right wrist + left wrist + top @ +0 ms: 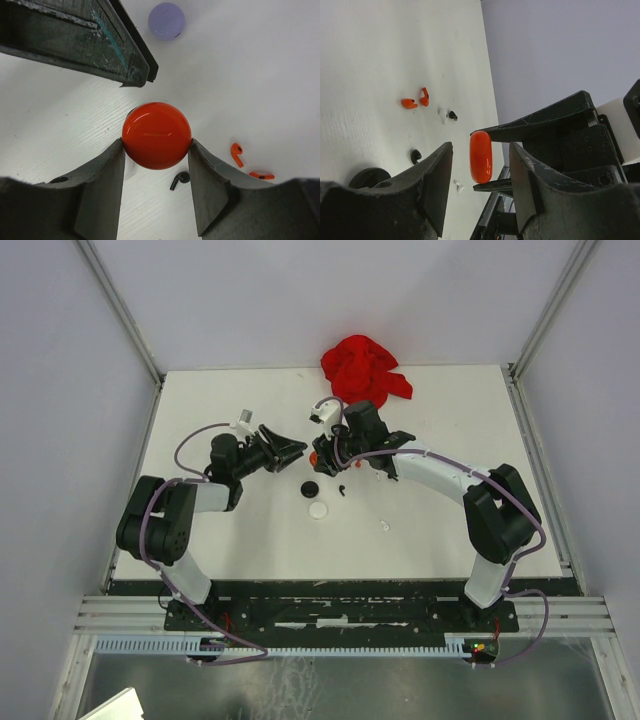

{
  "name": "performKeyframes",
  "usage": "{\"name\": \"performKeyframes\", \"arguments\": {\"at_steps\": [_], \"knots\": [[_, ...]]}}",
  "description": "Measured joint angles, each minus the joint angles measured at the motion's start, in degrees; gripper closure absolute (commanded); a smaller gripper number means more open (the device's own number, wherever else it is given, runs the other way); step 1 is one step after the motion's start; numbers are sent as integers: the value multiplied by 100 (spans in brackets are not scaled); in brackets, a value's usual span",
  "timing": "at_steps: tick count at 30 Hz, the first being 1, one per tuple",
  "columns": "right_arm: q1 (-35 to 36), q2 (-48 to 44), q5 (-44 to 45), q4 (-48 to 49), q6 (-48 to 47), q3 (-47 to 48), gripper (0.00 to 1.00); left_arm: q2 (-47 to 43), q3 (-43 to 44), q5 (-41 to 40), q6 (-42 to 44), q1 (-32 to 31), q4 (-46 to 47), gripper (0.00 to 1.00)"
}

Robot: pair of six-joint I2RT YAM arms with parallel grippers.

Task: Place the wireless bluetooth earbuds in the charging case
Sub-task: Open the charging case.

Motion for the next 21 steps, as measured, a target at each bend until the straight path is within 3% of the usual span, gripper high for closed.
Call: {"name": "performKeyframes", "arguments": {"at_steps": [21], "knots": [[0,-4,-24,-28,0,0,77,0,334,81,525,-396,-678,53]]}}
